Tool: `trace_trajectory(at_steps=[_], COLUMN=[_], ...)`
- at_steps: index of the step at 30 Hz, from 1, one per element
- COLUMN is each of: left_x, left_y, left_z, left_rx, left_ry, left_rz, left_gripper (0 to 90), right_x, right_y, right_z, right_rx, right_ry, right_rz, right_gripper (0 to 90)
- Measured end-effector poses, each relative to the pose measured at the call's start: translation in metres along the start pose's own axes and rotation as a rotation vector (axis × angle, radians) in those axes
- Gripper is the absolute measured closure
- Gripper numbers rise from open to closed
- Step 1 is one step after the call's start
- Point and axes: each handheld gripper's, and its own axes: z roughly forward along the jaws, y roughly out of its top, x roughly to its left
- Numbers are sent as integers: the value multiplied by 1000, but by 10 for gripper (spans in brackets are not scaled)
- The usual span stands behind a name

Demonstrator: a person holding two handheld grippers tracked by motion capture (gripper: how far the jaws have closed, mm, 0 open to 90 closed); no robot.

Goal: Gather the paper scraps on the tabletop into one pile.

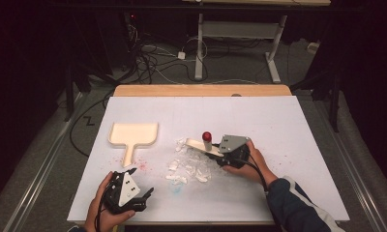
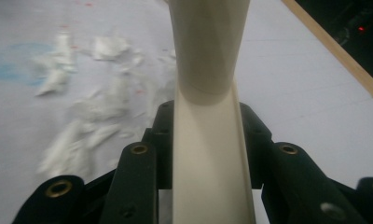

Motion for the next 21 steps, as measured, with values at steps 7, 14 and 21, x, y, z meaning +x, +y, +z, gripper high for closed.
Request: trace_trajectory(at_steps=[7, 14, 21], left_x=[-1, -2, -1], left_y=[2, 4, 4], left_z=[2, 4, 5], left_rx=[-2, 0, -5], left_ry=[-4, -11, -16], left_rz=[3, 14, 15], left_gripper=[168, 168, 168], right_x=[15, -5, -33], right_y=[-1, 12, 25], right_z=[-33, -43, -9], right_rx=[-26, -73, -25], right_ry=[16, -29, -122], right_rz=[-10, 39, 66], right_gripper=[682, 682, 682])
